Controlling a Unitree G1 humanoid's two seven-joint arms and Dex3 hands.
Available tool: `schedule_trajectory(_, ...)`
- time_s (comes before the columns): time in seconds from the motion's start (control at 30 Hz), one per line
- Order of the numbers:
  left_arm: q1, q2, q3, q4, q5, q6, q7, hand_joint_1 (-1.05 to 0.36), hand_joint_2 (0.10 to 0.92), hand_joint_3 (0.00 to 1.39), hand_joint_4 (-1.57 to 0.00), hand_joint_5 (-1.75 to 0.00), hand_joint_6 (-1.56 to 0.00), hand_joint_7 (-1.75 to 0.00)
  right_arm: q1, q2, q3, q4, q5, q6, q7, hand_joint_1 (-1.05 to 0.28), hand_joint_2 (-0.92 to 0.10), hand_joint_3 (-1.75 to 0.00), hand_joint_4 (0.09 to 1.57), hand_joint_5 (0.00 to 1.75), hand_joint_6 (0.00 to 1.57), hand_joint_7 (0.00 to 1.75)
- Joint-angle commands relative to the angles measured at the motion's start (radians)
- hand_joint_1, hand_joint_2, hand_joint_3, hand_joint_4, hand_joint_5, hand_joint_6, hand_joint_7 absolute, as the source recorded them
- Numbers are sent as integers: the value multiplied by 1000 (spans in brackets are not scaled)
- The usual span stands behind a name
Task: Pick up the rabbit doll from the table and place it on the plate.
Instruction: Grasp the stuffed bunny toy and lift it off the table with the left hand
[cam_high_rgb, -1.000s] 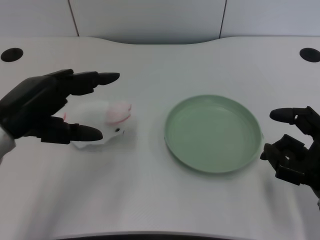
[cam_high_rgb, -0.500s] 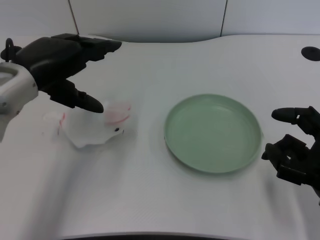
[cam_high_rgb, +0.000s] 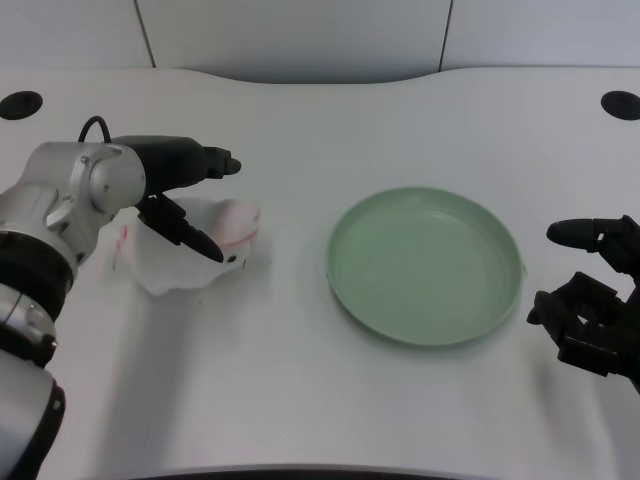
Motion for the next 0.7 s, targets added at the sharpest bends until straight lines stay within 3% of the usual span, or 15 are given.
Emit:
schedule_trajectory(0.03,-23,6,-11,25,2,-7,8,-923,921,99,1,-123,-88,-21,12,-15,-6,-10,0,7,-1,127,-512,-940,748,1417,501,1271)
schedule_trajectory(0.7,-30,5,-19,39,-3,-13,13,-924,921,99,1,-124,-87,-22,12,-15,-6,-10,0,7,-1,127,-516,-934,749,1416,507,1261)
